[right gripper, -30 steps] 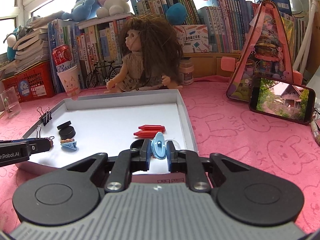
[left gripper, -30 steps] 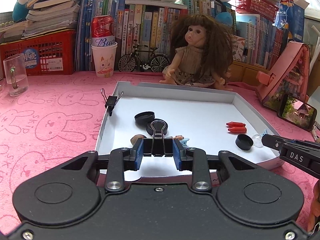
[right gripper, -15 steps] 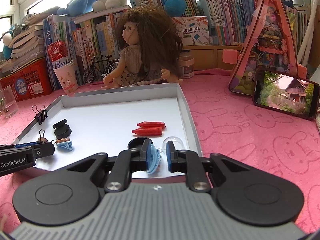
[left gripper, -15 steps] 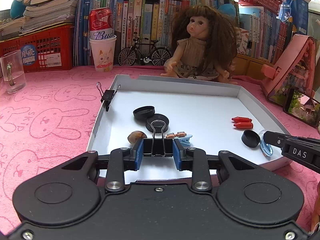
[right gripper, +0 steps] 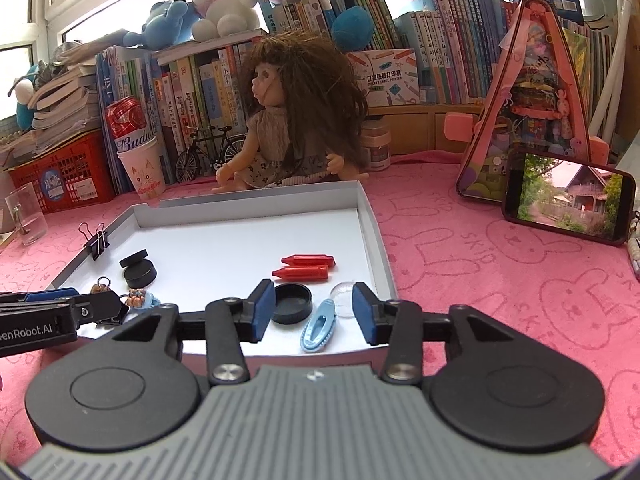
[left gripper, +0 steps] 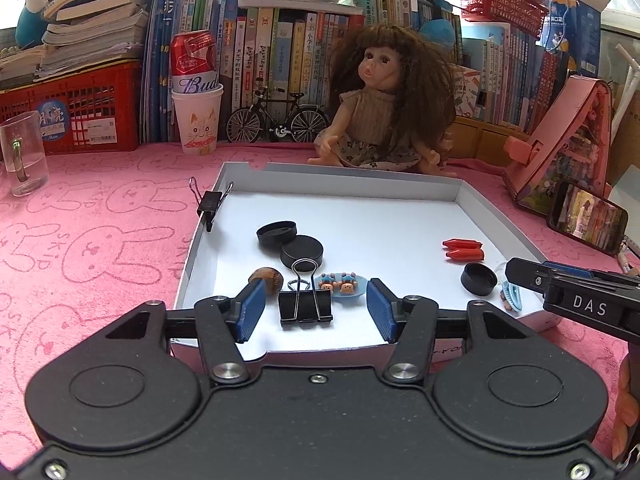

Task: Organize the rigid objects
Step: 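Open both tools to drop the binder clip and hair clip into the tray, then withdraw both tools from the tray while the left tool grasps the brown nut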

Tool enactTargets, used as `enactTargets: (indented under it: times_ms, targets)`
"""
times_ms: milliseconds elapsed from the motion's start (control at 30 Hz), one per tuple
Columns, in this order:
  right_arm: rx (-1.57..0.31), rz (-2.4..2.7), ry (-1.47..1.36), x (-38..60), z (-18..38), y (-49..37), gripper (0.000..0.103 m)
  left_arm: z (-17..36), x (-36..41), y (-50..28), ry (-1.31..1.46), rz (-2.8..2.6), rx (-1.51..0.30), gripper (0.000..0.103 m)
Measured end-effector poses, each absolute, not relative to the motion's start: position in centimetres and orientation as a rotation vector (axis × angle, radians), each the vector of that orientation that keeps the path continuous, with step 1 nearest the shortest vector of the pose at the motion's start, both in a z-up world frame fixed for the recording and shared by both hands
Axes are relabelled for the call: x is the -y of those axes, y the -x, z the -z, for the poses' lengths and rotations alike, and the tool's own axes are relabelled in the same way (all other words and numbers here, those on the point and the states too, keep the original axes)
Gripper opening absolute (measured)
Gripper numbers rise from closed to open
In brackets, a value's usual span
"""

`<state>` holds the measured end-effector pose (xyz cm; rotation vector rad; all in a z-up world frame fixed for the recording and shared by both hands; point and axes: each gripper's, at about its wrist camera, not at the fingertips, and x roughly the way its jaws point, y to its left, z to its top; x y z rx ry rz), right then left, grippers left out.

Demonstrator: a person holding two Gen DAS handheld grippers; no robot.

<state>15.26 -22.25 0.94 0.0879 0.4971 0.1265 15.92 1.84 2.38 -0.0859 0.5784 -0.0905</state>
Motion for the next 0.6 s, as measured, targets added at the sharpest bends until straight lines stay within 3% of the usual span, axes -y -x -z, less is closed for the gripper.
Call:
enactTargets:
  times_ms: [267,600]
  targets:
    - [-0.474,-0.159,-0.087,22.4,-1.7,-13.6,0.073,-3.4,-1.4,-13.4,0.054,0.144,-0.547,0.071]
    - [-0.445,-0.204,-0.047,22.7,-2.0,-10.5,0.082,-3.5,-1.1,-10.1,0.043,0.212,-0.541,0.075]
